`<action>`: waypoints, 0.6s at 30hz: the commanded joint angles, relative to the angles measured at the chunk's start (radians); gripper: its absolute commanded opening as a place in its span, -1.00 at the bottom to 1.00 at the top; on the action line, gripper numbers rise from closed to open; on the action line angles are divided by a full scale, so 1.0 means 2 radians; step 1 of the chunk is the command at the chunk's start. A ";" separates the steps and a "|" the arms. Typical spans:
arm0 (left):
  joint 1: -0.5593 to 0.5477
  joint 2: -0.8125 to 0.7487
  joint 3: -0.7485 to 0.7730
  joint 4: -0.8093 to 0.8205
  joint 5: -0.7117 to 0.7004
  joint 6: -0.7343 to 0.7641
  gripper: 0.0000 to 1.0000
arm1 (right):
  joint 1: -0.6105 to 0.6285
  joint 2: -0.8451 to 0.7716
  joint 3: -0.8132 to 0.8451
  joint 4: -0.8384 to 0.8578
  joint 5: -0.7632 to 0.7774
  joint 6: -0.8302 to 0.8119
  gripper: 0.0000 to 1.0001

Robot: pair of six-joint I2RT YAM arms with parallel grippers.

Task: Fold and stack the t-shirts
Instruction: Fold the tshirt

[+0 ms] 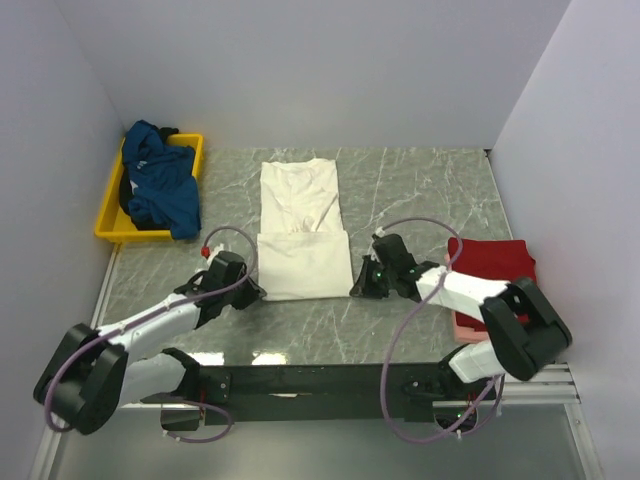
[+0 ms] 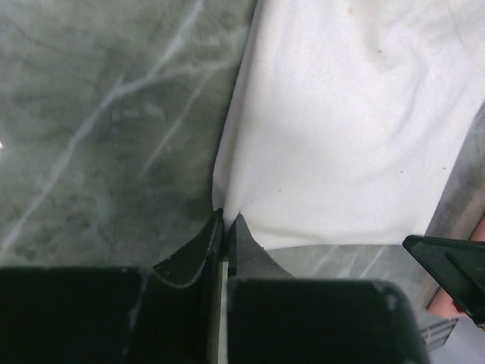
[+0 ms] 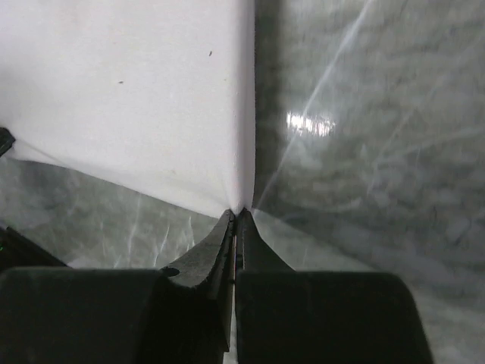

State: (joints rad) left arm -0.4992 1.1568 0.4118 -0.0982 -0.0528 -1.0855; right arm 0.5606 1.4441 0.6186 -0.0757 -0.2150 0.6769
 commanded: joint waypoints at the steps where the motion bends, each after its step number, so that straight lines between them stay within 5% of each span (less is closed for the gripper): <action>1: -0.021 -0.050 -0.012 -0.044 0.008 0.001 -0.99 | 0.003 -0.063 -0.039 -0.010 -0.008 0.004 -1.00; 12: -0.163 -0.183 -0.056 -0.111 -0.023 -0.087 -0.99 | 0.033 -0.301 -0.189 -0.046 -0.022 0.060 -1.00; 18: -0.213 -0.193 -0.069 -0.125 -0.026 -0.107 -0.99 | 0.054 -0.386 -0.211 -0.091 -0.011 0.083 -1.00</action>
State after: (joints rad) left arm -0.8963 0.7685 0.2863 -0.3168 -0.0803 -1.2533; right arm 0.6556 0.7246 0.2047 -0.2134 -0.2527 0.8036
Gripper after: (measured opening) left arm 0.071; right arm 0.010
